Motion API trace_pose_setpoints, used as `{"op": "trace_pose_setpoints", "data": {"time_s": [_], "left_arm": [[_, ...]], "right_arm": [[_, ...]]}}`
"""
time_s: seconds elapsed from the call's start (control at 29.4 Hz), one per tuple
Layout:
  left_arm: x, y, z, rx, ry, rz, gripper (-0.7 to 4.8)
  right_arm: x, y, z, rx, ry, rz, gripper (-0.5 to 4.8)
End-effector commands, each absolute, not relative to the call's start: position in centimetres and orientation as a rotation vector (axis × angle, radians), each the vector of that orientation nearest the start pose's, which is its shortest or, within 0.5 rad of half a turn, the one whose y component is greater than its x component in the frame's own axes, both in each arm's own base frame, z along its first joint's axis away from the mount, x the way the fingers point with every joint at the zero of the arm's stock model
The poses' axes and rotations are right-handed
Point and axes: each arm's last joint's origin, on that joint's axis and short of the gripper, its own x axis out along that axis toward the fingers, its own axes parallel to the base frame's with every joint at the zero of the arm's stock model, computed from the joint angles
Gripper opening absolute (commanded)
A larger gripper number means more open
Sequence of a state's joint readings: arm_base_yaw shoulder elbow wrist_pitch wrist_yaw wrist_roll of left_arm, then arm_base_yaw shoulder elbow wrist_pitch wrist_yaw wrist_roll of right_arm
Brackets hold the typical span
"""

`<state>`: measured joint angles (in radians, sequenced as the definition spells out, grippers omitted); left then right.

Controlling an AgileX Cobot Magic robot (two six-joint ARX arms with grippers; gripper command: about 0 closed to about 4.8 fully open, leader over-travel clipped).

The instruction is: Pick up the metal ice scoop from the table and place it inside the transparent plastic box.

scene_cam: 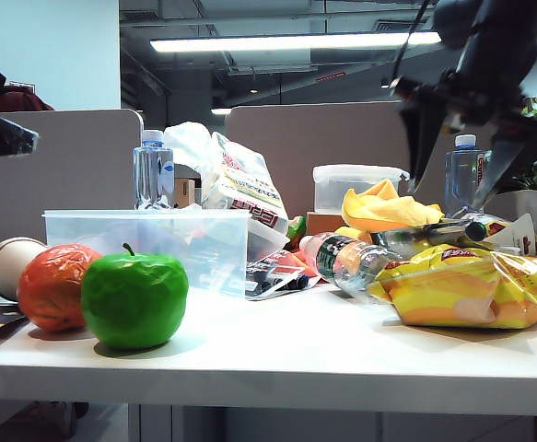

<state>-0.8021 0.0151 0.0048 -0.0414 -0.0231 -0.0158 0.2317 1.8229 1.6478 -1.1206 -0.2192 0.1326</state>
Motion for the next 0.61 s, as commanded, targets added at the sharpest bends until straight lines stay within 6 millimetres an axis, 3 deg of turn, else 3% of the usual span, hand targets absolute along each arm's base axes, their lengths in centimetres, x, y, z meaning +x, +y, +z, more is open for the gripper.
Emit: {"op": "trace_pose_setpoints", "data": {"time_s": [0.03,0.24,0.31,0.41,0.61], "left_arm": [[6.9,-7.0,16.2,0.004,0.038,-0.779,-0.05],[6.9,-7.0,16.2,0.004,0.039,-0.779,-0.05],[6.9,-7.0,16.2,0.004,0.039,-0.779,-0.05],[6.9,-7.0,16.2,0.004,0.038,-0.779,-0.05],[6.9,-7.0,16.2,0.004,0.039,-0.779,-0.05]], "right_arm": [[35.8,9.5,27.1,0.017,1.369,0.267,3.87],[36.8,10.0,24.9,-0.043,1.417,0.247,3.87],[37.1,10.1,24.8,-0.041,1.395,0.251,3.81],[37.3,10.2,24.8,-0.041,1.367,0.256,3.28],[37.4,10.2,24.7,-0.041,1.36,0.257,3.25]]}}
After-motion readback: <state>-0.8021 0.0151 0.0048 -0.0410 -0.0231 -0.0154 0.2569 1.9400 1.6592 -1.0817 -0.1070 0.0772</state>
